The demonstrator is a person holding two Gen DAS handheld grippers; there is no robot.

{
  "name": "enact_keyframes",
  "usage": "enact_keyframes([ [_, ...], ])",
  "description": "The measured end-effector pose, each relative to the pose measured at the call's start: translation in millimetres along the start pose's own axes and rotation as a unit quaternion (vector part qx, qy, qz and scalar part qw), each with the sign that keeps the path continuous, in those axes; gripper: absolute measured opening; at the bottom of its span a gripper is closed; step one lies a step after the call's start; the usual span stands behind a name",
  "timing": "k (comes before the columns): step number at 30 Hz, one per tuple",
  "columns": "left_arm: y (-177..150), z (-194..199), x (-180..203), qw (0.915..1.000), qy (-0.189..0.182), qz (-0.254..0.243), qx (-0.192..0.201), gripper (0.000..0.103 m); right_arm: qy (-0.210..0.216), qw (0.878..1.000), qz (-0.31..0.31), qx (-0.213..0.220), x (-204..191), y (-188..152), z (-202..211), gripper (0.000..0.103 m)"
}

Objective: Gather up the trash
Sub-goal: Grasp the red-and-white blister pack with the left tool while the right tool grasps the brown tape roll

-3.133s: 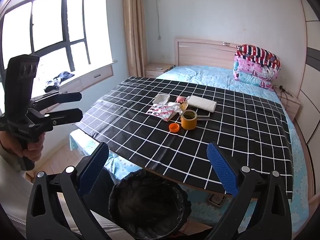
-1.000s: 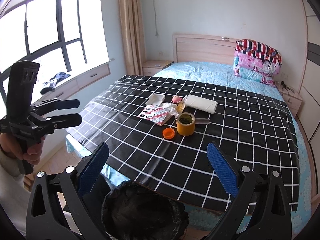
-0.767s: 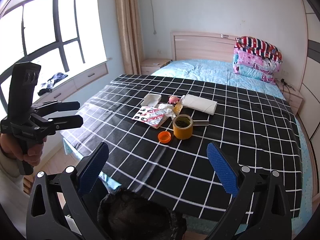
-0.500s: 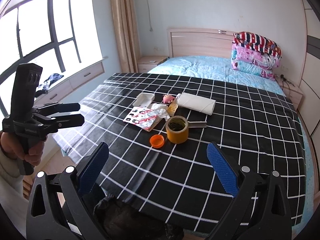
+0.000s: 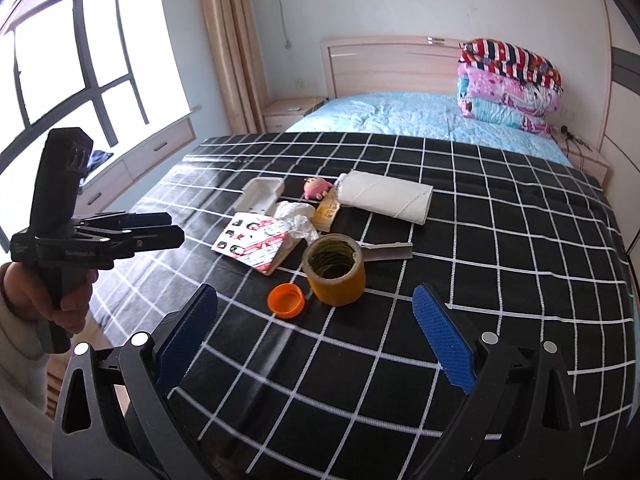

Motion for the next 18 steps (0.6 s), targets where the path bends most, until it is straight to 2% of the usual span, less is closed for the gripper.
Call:
enact_keyframes([
  [10,6.7,-42.3,-25.3,0.9989,-0.020,0.030,-0.029,0.080,-0.001,1.000,-0.016,-0.020,5.9,0.3,-34.1,0.099],
  [14,8.0,-50.4,-26.8,0.9985,-0.026,0.032,-0.036,0.080,0.003,0.999,-0.017,-0.028,6.0,1.6,-46.4,0.090],
  [18,9.8,-57.7,-27.7,0.9982,-0.029,0.037,-0.037,0.077,-0.001,0.999,-0.014,-0.036,4.1,1.5,-57.9,0.088],
])
Point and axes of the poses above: each gripper's, at about its wrist camera, not at the fingertips, and z roughly against the way its jaws point, x to its right, y to its top, the point moved 5 cm from there along -z, roughly the way its jaws point, and after that the axes turned 6 degrees about -y, right-handed, at the moved point
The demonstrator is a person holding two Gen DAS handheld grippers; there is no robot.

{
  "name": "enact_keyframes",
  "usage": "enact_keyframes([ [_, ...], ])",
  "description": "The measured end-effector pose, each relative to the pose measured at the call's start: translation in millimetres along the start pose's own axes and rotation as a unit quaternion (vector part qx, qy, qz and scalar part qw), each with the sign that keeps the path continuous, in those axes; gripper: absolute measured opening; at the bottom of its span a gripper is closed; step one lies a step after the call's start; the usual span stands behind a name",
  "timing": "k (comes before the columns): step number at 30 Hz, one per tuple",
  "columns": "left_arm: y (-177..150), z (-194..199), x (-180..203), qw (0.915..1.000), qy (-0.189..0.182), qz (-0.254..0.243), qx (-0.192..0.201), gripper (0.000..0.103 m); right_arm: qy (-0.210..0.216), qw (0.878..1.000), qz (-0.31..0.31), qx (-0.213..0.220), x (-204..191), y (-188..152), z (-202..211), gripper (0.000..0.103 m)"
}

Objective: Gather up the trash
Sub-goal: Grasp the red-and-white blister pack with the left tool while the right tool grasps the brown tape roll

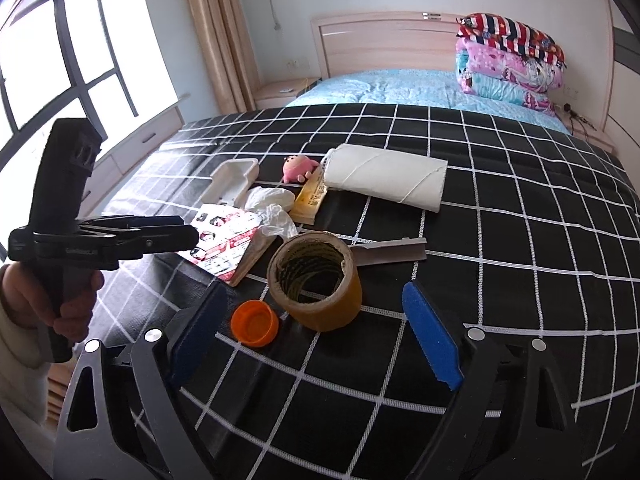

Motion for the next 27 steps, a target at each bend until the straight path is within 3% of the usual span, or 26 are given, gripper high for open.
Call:
enact_keyframes([
  [6,1.9,-2.3,1.7,1.0000,-0.002,0.002,0.001,0.071,-0.007,1.000,-0.001,-0.006,1.8,-0.5,-12.3,0.078],
  [9,3.5,-2.5,-0.4,0.9999,-0.002,0.012,0.003,0.062,-0.011,1.000,-0.001,-0.010,1.9,-1.0,-17.0,0.073],
  [12,3.6,0.1,-6.1,0.9993,-0.007,0.036,0.010,0.055,-0.011,1.000,0.001,-0.013,-0.4,-0.4,-20.4,0.059],
  [13,3.4,1.1,-8.0,0.9991,-0.004,0.040,0.011,0.048,-0.010,1.000,0.001,-0.013,-1.2,0.3,-21.2,0.058],
  [14,2.5,0.7,-9.5,0.9987,-0.010,0.048,0.009,0.029,-0.011,1.000,0.000,-0.012,-1.6,1.2,-21.3,0.054],
  [15,0.3,-1.4,-11.7,0.9976,-0.025,0.064,0.002,0.024,-0.012,1.000,0.000,-0.011,-1.3,1.5,-21.4,0.052],
  [21,-4.1,2.4,-19.7,0.9937,-0.044,0.103,0.011,0.012,-0.018,1.000,-0.006,-0.004,-1.5,1.2,-17.5,0.049],
  [27,-5.4,20.3,-13.7,0.9932,-0.047,0.103,0.028,0.005,-0.015,1.000,-0.011,0.007,-0.5,0.9,-5.2,0.048],
])
Point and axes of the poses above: each gripper's, at about its wrist camera, not at the fingertips, and z roughly against the way its jaws point, x to its right, y to its top, the point moved 5 cm from there along -z, roughly the way its jaws point, and after that the axes turned 6 degrees about -y, right-handed, at the moved point
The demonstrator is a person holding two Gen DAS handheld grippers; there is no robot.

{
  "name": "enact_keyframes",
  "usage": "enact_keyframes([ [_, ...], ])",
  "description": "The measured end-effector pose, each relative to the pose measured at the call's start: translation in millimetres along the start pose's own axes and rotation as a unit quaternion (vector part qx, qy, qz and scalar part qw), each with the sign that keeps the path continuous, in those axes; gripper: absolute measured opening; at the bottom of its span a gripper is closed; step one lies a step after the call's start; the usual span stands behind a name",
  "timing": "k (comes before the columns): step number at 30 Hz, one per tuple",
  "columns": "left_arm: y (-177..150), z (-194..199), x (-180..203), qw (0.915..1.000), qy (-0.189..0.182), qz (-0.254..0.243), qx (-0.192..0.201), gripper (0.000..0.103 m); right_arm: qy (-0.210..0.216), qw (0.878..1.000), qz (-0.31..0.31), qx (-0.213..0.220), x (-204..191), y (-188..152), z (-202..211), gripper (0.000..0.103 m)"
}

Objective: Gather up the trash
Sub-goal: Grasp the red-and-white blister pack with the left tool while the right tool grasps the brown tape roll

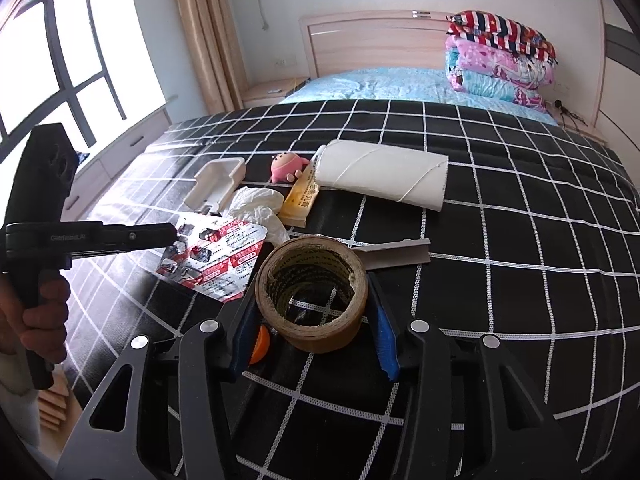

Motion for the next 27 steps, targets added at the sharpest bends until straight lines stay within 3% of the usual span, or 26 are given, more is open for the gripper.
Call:
enact_keyframes([
  [11,-7.4,37.1,41.4,0.9981,-0.023,-0.049,0.030,0.001,0.006,1.000,0.001,0.026,-5.5,0.1,29.0,0.048],
  [27,-35.6,75.4,103.8,0.9908,-0.024,-0.123,0.050,0.000,0.006,0.998,0.001,0.064,-4.2,-9.2,77.1,0.048],
])
Point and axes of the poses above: each gripper's, at about its wrist camera, not at the fingertips, and z roughly against the way its jaws point, x to its right, y to its top, the point moved 5 cm from there along -z, roughly the way its jaws point, and after that the axes turned 6 degrees about -y, right-handed, at the moved point
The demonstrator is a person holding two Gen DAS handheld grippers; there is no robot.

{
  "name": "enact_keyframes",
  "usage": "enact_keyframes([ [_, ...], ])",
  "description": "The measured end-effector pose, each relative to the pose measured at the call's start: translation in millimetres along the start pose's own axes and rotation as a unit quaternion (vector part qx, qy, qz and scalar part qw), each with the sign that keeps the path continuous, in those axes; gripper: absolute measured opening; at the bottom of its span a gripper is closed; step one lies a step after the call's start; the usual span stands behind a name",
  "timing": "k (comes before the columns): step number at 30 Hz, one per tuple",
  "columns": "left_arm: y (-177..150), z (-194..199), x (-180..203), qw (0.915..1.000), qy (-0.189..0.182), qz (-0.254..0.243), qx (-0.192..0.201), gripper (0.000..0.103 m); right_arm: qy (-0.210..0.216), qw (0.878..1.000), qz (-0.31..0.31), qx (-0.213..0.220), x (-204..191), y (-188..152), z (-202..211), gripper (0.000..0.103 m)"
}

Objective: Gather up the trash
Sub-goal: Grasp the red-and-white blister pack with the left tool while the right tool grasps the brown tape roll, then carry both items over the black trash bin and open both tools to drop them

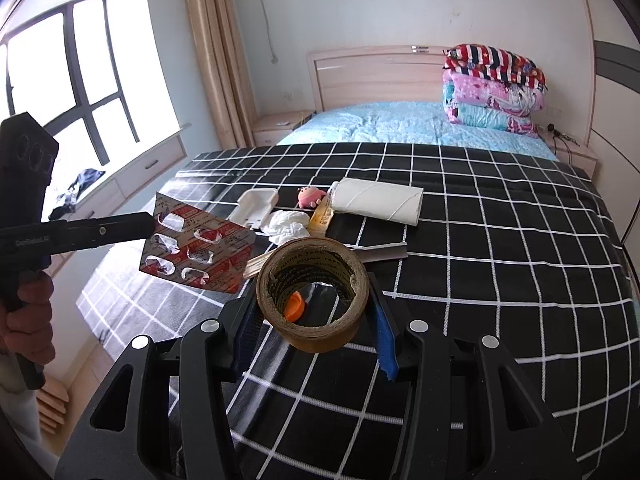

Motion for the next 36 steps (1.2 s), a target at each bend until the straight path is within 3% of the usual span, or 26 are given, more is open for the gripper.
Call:
enact_keyframes([
  [11,-37.9,41.8,49.2,0.9991,-0.017,-0.039,0.001,0.000,0.010,1.000,0.015,0.005,-8.8,-28.2,43.8,0.048],
  [18,-76.7,60.0,69.1,0.9981,-0.025,-0.053,-0.021,0.000,0.025,0.999,0.033,-0.005,-20.1,-57.9,67.9,0.048],
  [28,-139.1,41.5,74.7,0.9915,-0.043,-0.062,-0.106,0.000,0.058,0.995,0.038,-0.072,-33.4,-122.2,61.8,0.048],
  [36,-192.7,-4.2,57.6,0.9802,-0.041,-0.041,-0.189,0.000,0.061,0.985,0.035,-0.157,-30.6,-188.5,32.6,0.048],
])
Point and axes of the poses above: each gripper's, at about its wrist camera, not at the fingertips, and z roughly against the way its jaws point, x to its right, y to its top, the point moved 5 cm from there along -z, roughly the way its jaws point, and after that the axes turned 6 degrees about -y, right-handed, at the moved point
